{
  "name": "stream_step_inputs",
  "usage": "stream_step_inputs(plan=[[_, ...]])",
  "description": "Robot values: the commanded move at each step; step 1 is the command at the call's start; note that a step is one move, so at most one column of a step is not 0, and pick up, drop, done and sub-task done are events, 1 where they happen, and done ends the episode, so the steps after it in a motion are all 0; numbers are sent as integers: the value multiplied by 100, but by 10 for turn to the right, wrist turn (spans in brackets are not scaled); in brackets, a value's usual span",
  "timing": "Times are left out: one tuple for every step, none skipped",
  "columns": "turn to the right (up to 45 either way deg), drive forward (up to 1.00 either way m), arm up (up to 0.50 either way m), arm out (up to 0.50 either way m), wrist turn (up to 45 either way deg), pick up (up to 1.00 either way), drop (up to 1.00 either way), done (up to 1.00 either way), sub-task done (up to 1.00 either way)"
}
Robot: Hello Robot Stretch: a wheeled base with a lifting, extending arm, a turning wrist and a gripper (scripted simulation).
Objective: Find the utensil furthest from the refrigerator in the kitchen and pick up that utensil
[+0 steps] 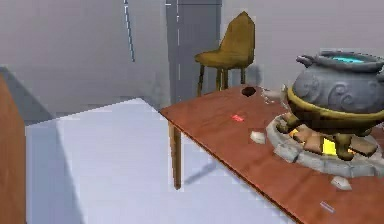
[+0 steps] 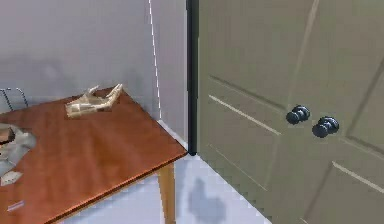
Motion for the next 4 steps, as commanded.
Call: stream_step_inputs(plan=[[-210,0,0,0,0,0,0,0,0],[0,100,0,0,0,0,0,0,0],[-90,0,0,0,0,0,0,0,0],[0,35,0,0,0,0,0,0,0]])
